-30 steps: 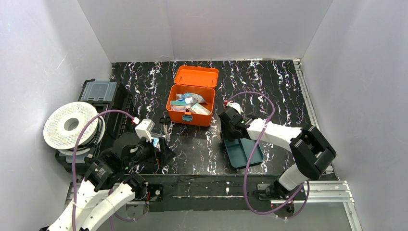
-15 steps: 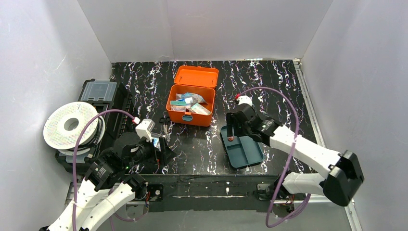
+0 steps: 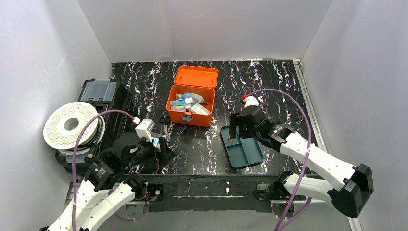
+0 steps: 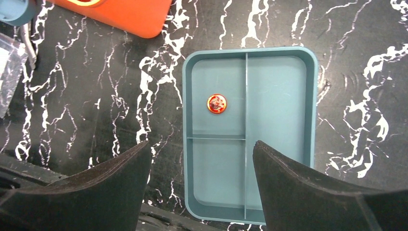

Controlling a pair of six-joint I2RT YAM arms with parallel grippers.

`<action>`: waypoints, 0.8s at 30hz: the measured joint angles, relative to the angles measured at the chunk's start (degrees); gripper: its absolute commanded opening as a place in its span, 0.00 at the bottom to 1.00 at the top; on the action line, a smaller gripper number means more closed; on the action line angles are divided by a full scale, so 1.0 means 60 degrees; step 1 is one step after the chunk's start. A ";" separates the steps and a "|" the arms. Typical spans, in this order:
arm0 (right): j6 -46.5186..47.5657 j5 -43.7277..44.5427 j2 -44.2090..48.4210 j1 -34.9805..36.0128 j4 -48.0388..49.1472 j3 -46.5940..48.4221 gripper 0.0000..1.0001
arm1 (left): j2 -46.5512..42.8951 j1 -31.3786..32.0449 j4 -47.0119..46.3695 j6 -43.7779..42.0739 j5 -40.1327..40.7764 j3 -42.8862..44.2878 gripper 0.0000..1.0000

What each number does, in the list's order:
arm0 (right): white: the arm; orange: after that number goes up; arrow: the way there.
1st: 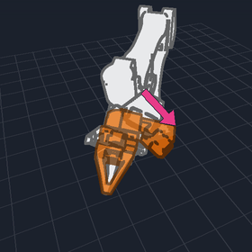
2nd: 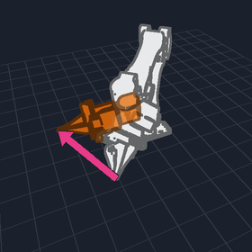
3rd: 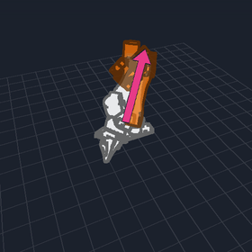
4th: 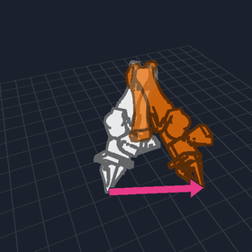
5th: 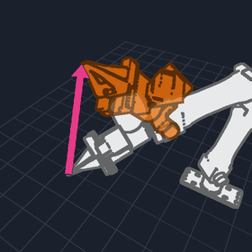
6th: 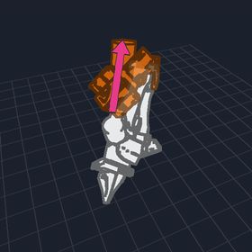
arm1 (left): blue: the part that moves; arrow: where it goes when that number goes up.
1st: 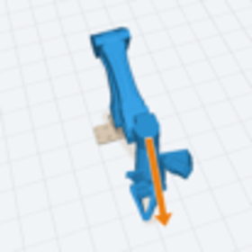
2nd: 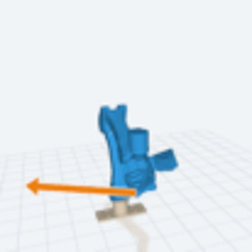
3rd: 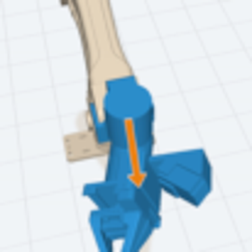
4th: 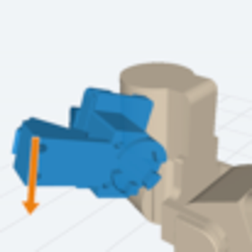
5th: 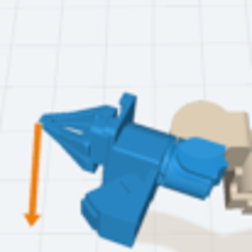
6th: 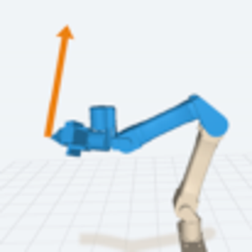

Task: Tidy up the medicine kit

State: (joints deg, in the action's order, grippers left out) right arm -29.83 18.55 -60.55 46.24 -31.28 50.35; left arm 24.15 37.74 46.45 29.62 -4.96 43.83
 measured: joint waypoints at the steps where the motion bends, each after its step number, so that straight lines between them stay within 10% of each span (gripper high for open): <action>1: 0.0001 -0.0089 -0.0002 0.0000 0.0058 0.0000 0.84 | 0.0106 0.0000 0.0013 0.0004 0.0032 0.0000 0.98; 24: 0.0426 -0.1539 -0.0556 0.0094 0.1353 -0.0168 0.84 | 0.5810 -0.0026 -0.0123 0.1701 0.4416 0.0084 0.98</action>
State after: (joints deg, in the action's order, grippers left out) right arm -27.27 9.32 -63.89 46.80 -23.17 49.34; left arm 59.01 37.58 45.71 39.82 21.54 44.34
